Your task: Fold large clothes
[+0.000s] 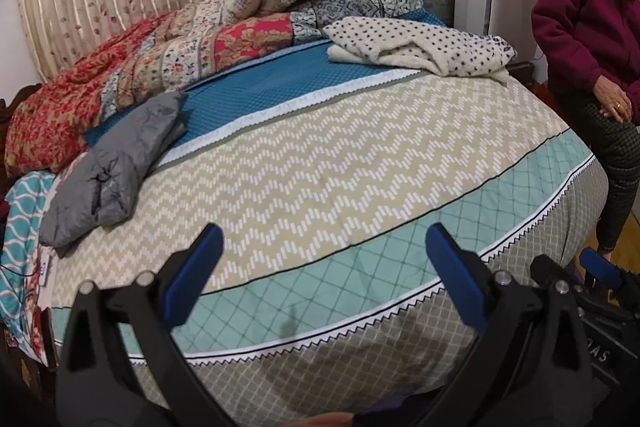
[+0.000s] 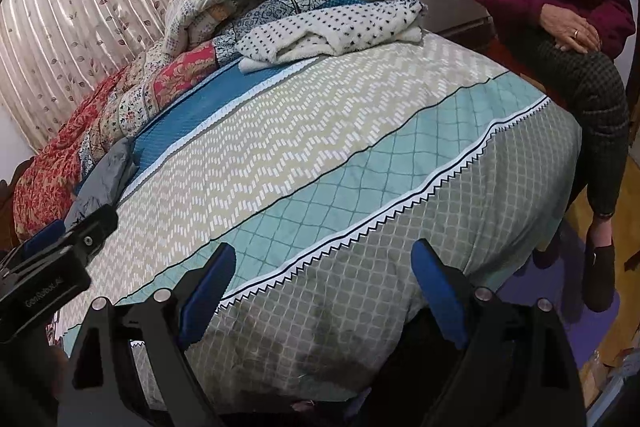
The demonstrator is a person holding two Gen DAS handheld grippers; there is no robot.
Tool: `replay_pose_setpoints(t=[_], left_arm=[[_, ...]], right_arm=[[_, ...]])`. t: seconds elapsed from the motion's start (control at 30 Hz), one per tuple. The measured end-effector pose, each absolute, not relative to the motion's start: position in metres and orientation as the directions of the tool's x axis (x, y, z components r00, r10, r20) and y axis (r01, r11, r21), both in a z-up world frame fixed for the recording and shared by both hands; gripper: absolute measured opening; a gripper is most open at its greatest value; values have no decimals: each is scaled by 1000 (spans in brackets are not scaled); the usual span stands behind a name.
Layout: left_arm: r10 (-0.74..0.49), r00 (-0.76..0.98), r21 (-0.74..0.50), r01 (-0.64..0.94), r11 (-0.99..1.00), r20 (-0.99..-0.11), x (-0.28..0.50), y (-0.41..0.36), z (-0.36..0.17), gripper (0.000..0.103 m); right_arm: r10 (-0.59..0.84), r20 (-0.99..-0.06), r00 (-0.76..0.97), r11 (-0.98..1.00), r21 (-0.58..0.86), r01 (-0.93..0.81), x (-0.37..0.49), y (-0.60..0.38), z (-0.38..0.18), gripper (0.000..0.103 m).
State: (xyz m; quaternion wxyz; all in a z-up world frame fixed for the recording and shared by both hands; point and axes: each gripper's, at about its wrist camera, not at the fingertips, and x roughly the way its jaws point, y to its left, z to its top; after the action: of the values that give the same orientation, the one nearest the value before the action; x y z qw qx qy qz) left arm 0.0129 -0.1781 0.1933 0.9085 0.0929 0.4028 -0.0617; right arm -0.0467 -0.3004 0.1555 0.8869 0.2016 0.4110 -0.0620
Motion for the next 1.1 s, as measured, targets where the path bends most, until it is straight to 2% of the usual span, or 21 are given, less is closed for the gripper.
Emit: replay_pose_setpoints(t=[0.37,1.1], left_arm=[[-5,696,141,153,978,-718,14,-174,194,97],[-32,701,102,148,984,-712,8,-157,200,97]], right_arm=[[60,-773,632,910,302,283,-43,-298,146,81],[65,-773,631,926,282,250,-39,-287,150,81]])
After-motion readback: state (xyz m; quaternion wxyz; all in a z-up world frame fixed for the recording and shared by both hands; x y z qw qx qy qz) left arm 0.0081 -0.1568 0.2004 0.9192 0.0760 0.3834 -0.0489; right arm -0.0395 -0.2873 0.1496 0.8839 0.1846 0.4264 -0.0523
